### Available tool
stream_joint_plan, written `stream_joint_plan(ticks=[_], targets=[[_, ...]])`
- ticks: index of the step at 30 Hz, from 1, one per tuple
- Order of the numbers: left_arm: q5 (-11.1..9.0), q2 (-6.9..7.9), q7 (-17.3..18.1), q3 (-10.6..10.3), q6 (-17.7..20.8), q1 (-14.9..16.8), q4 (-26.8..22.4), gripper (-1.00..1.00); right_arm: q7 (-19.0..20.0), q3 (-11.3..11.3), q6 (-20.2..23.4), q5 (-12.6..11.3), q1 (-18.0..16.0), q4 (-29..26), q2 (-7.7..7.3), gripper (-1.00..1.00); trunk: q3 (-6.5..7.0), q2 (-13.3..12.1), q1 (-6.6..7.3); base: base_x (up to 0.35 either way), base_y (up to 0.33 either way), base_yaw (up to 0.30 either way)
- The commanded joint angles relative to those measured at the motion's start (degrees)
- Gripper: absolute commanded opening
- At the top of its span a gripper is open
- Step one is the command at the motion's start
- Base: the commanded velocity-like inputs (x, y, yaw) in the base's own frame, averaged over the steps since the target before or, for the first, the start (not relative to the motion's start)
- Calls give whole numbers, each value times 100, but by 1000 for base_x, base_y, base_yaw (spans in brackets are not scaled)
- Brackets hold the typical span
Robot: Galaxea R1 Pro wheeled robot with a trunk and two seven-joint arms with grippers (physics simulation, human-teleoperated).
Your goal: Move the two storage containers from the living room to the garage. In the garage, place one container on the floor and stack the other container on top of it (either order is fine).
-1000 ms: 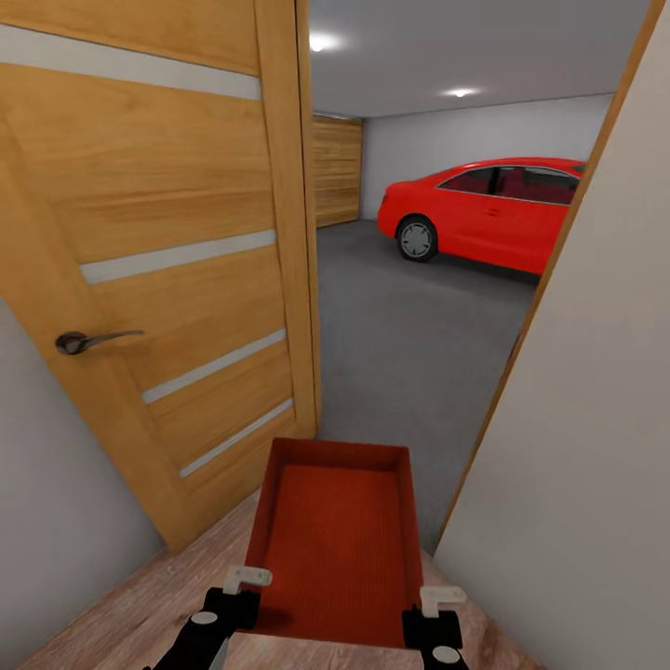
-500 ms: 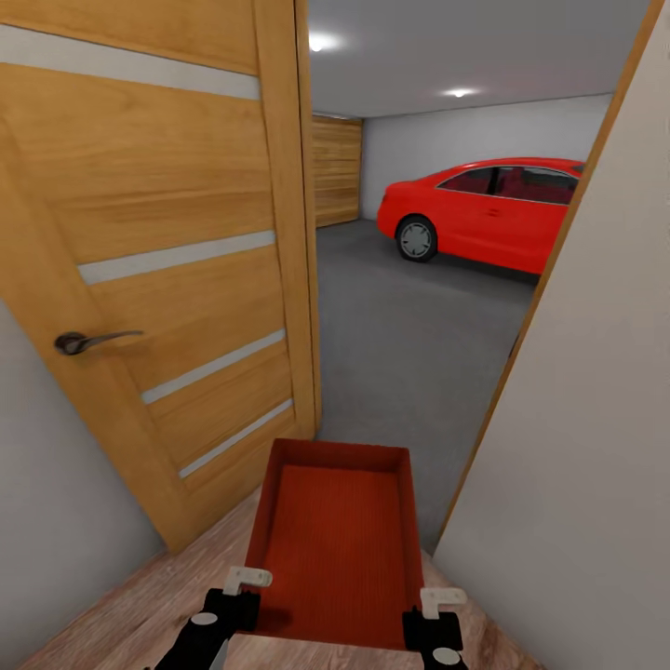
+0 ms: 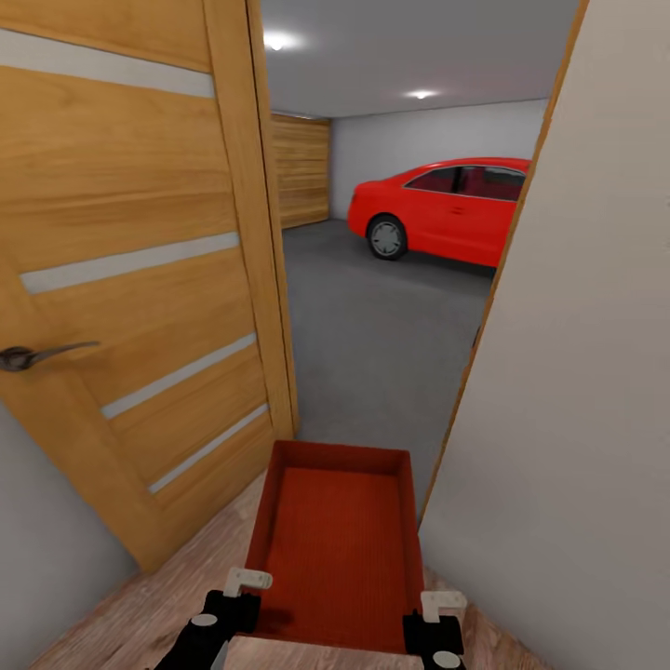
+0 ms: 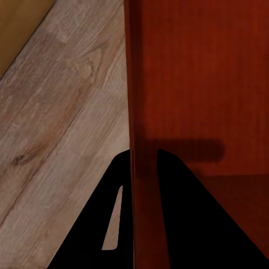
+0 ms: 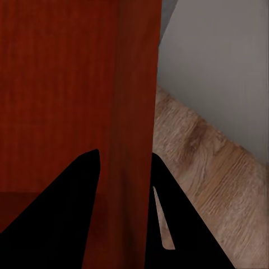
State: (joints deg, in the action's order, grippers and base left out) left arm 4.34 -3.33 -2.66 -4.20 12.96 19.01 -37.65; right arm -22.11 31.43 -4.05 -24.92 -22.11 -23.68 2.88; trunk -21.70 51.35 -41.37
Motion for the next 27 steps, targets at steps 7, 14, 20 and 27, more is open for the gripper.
stream_joint_plan(ticks=[7, 14, 20, 27], targets=[[67, 8, -15, -99, 48, -2, 372, -100, -575, 21, -43, 40, -109, -5, -16, -100, -6, 5, -1, 160, 243, -18], [67, 8, -15, -99, 49, -2, 372, -100, -571, 21, -46, 40, -109, -5, -24, -100, -6, 5, -1, 184, 273, 0], [67, 8, -15, -99, 48, -2, 372, -100, -548, 21, -52, 40, -109, -5, -34, -100, -6, 5, -1, 184, 274, 0], [67, 8, -14, -99, 41, -2, 366, -100, -581, 15, -44, 40, -109, -5, -2, -100, -6, 5, -1, 160, 227, -71]])
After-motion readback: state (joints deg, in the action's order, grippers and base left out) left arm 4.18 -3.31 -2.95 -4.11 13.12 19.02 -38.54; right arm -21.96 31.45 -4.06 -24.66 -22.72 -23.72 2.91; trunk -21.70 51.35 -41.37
